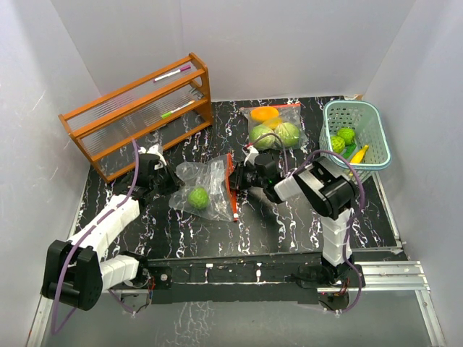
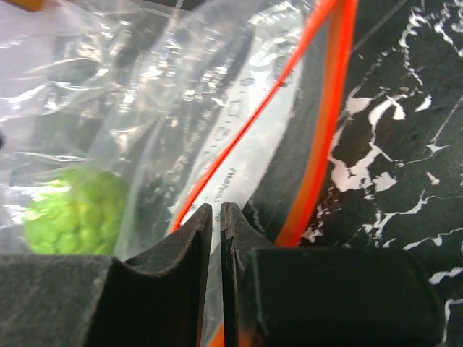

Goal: Open the zip-top bag and remove the fake food
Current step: Adjust the zipper food storage bag at the center of the board.

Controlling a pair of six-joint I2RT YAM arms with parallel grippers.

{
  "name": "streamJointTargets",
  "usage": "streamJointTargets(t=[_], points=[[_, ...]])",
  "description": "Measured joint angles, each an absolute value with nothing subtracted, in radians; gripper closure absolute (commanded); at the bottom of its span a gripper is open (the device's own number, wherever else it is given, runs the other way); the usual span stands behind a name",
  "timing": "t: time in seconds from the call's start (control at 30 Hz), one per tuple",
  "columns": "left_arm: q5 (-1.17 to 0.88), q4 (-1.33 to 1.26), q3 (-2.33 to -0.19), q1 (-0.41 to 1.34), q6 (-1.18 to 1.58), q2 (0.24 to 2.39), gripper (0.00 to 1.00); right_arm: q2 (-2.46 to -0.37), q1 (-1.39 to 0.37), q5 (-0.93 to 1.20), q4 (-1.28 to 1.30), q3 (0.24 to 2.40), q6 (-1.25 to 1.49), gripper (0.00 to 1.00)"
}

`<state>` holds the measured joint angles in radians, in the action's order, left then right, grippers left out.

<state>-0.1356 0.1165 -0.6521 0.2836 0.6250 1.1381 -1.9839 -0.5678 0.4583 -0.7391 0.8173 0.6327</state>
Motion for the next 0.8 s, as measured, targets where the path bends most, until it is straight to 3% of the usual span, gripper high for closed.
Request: streamJointTargets(t=[0.17,0.37,0.5,0.6,0.7,0.8], points=[[-0.130,0.115,-0.652,0.284,0.620,1.138,1.00,-2.057,-0.570,0.472,-0.759,0.866,0.657,0.82],[-0.130,0.111,-0.652,0.284,0.620,1.141,1.00,-2.070,-0.572,0.509,-0.794,0.885,0.669,0.36],[-0.127,0.110,-0.652,0.284,0.620,1.146,1.00,-2.076,-0.574,0.561,-0.894,0.866,0.682,0.22],[-0.125,0.107,-0.651,0.284,0.619,1.150,1.00,-2.101,-0.573,0.618,-0.987,0.855,0.700,0.23],[-0.122,0.101,-0.642,0.284,0.620,1.151,1.00,-2.128,-0.574,0.657,-1.053,0.854,0.721,0.42],[-0.119,0.102,-0.633,0.284,0.619,1.153,1.00,-2.141,-0.574,0.670,-1.047,0.855,0.733,0.53]])
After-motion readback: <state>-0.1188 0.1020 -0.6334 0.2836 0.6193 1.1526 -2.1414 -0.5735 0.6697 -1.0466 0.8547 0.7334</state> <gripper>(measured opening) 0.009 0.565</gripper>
